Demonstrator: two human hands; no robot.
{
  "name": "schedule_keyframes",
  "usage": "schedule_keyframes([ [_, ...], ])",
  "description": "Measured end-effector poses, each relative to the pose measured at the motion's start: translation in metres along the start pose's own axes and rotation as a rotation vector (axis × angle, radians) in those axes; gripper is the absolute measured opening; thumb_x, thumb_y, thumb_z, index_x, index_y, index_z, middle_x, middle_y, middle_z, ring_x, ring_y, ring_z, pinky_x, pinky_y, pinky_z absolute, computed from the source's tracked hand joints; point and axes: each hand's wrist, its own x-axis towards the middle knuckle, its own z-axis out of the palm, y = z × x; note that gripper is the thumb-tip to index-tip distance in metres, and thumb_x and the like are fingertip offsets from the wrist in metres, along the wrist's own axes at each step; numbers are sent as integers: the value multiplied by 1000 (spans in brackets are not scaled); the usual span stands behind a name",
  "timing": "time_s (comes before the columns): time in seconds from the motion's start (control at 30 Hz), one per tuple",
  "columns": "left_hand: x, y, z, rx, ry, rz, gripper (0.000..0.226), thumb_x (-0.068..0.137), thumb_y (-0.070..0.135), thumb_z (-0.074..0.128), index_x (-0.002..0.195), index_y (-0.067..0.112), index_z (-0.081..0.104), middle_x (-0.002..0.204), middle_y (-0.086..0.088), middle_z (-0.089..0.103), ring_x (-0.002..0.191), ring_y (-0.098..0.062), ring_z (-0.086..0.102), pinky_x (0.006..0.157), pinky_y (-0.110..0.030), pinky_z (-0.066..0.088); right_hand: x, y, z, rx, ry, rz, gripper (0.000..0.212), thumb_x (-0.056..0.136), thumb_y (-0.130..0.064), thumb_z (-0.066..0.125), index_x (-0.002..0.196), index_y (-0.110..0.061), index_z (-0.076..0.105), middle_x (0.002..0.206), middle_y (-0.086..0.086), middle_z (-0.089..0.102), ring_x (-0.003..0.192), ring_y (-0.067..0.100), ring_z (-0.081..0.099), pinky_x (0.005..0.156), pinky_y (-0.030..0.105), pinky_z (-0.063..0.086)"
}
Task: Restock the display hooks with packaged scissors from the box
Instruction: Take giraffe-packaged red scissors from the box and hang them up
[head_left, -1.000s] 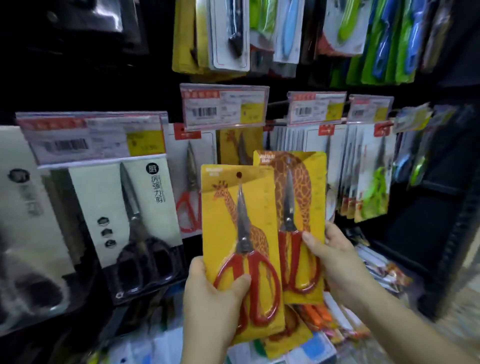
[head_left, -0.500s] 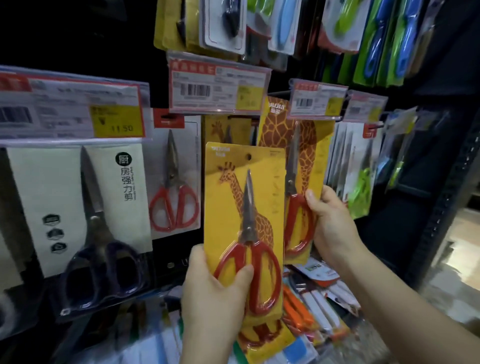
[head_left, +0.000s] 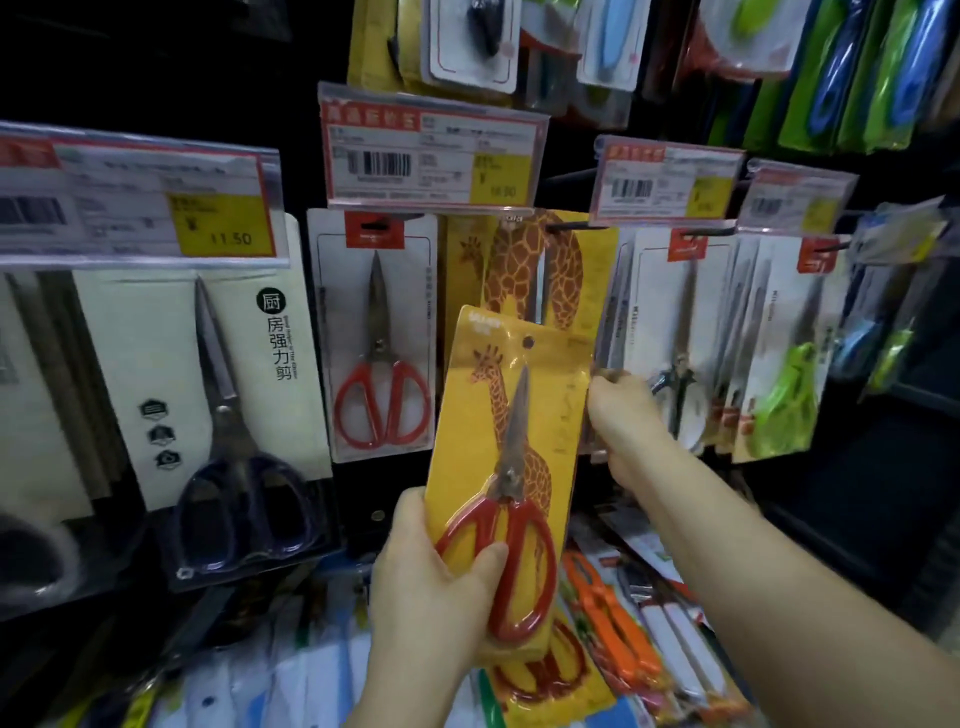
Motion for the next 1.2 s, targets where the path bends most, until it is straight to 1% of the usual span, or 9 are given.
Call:
schedule_keyframes([
  [0.07, 0, -5, 3, -43, 7, -20, 35, 74, 14, 77, 89, 30, 49, 85, 14, 65, 82, -6, 64, 81, -37, 54, -19, 15, -1, -17, 33, -14, 39, 95, -43, 43, 85, -9, 59, 82, 8, 65, 82, 26, 62, 72, 33, 49],
  [0.2, 0, -11, 12, -74, 15, 7, 39, 72, 18, 80, 93, 33, 51, 87, 16, 67, 80, -3, 66, 78, -34, 55, -74, 42, -17, 275, -250, 4, 41, 88, -54, 41, 101, -22, 64, 92, 0, 75, 90, 15, 71, 84, 37, 55],
  [0.3, -4, -9, 20, -93, -13, 76, 55, 72, 18, 80, 110, 40, 46, 98, 18, 64, 82, 10, 62, 63, -7, 49, -104, 58, -20, 329, -237, -49, 19, 89, -28, 54, 108, -26, 58, 92, -10, 75, 87, 7, 71, 73, 24, 55],
  [0.4, -10, -6, 29, -103, 14, 169, 86, 71, 19, 80, 125, 59, 26, 118, 11, 58, 101, 1, 60, 77, -10, 49, -112, 57, -22, 366, -97, -163, 33, 89, -11, 58, 113, -33, 54, 104, -1, 73, 97, 12, 69, 85, 33, 54],
  [0.5, -10, 7, 40, -100, 80, 337, 91, 72, 21, 79, 112, 81, 22, 128, 35, 45, 118, 10, 48, 97, -17, 43, -109, 35, -32, 404, -16, -323, 45, 86, -6, 59, 116, -38, 51, 108, 8, 71, 101, 20, 68, 90, 44, 53],
  [0.6, -3, 28, 48, -71, 75, 460, 84, 77, 25, 75, 115, 78, 22, 120, 52, 31, 123, 21, 35, 101, -5, 34, -96, 17, -42, 418, -3, -451, 47, 86, -6, 58, 124, -31, 50, 112, 8, 69, 105, 22, 66, 91, 49, 53],
  [0.73, 16, 49, 51, -7, 19, 533, 84, 81, 23, 72, 124, 68, 14, 125, 35, 33, 132, 0, 37, 110, -31, 37, -72, 2, -45, 461, -43, -465, 43, 89, -1, 55, 119, -32, 50, 90, 2, 73, 93, 19, 68, 87, 40, 56],
  [0.93, 24, 44, 60, 29, 23, 515, 87, 84, 22, 69, 122, 67, 7, 105, 41, 30, 93, 37, 28, 79, 11, 24, -55, 4, -41, 391, 46, -458, 41, 91, -5, 55, 115, -38, 51, 79, 3, 63, 76, 11, 62, 78, 33, 56],
  [1.2, 16, 44, 65, 43, 11, 493, 87, 84, 22, 69, 118, 69, 4, 112, 35, 31, 114, 13, 31, 97, -10, 28, -57, 9, -41, 402, 94, -448, 41, 92, -4, 53, 117, -36, 51, 83, 4, 64, 76, 9, 64, 79, 32, 57],
])
